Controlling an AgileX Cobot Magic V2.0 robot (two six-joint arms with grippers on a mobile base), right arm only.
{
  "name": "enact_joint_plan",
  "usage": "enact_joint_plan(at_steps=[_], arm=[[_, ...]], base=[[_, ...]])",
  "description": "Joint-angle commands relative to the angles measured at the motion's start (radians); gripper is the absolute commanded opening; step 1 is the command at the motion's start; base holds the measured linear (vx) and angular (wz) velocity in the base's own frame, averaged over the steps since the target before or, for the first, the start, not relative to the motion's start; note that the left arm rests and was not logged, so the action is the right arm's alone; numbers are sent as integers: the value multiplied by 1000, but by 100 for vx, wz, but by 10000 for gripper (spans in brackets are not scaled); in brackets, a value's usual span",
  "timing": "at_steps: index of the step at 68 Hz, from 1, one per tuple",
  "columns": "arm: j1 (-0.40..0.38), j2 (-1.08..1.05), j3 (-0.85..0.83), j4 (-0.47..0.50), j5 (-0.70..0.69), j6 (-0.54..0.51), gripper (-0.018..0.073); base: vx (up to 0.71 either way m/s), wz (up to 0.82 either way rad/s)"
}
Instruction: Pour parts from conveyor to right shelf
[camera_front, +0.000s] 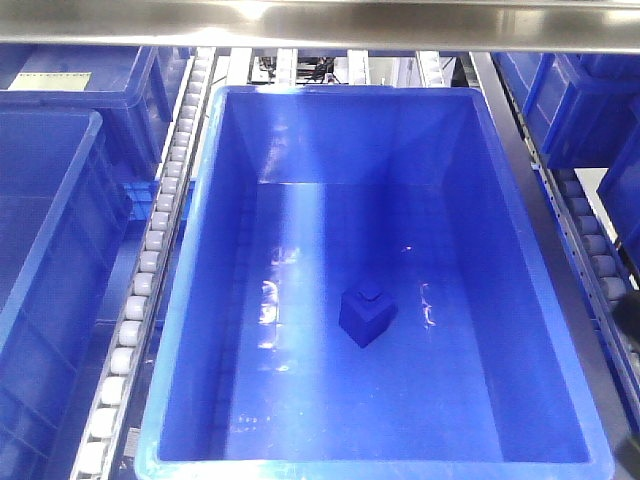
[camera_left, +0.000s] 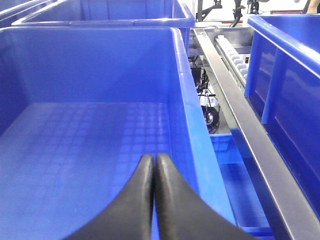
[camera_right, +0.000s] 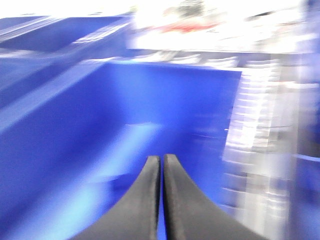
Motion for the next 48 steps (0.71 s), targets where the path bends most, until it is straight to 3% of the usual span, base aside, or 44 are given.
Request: enact_joint_plan(at_steps=[1, 10, 21, 30, 33, 48], arm=[[-81, -20, 29, -19, -124, -10, -11], [-185, -112, 109, -84, -119, -10, -11], [-246, -220, 212, -120, -119, -10, -11], [-248, -341, 307, -120, -117, -10, -11], [-248, -394, 304, -123, -38, -10, -11], [-245, -389, 305, -199, 2, -10, -11]], base=[[0, 0], [0, 0], [0, 0], [0, 0], [0, 0], [0, 0]])
